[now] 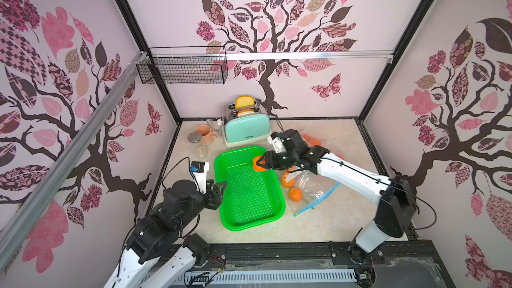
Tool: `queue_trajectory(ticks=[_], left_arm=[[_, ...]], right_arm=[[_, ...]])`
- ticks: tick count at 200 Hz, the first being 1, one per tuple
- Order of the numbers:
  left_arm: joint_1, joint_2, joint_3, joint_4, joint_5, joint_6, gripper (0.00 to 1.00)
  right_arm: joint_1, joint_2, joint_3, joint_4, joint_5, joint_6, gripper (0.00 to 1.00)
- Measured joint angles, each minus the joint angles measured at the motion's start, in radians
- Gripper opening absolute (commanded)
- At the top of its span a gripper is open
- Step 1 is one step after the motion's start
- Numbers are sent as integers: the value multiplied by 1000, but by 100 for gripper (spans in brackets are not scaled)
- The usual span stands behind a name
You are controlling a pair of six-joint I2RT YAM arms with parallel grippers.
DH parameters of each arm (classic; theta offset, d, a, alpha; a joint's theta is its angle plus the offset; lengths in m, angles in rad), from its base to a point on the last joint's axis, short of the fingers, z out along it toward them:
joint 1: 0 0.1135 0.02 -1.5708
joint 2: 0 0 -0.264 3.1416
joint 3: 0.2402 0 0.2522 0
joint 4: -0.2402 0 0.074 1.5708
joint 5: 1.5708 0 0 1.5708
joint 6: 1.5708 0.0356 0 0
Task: Open the zip-top bag and take out the orange
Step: Place the orange in the basket.
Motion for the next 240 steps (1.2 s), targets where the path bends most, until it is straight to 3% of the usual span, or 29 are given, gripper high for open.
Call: queue_trajectory(ticks=[41,88,132,178,213,240], left_arm=[[0,-19,-60,14,-35,-18,54],[0,4,-64,25,-41,-19,54],[0,22,-64,25,-40,-19,54],[0,22,-64,25,-40,-19,55],[0,20,-64,25,-40,-19,55],[0,11,-64,25,-40,-20,55]], right_arm=[[27,305,247,-78,159,-76,53],[28,481,365,-151,325,-132,53],[28,542,426,-148,425,-131,58],[31,599,486,-142,437,-138,85],[38,564,475,-151,441,-197,83],[35,423,442,-168,430,-275,80]])
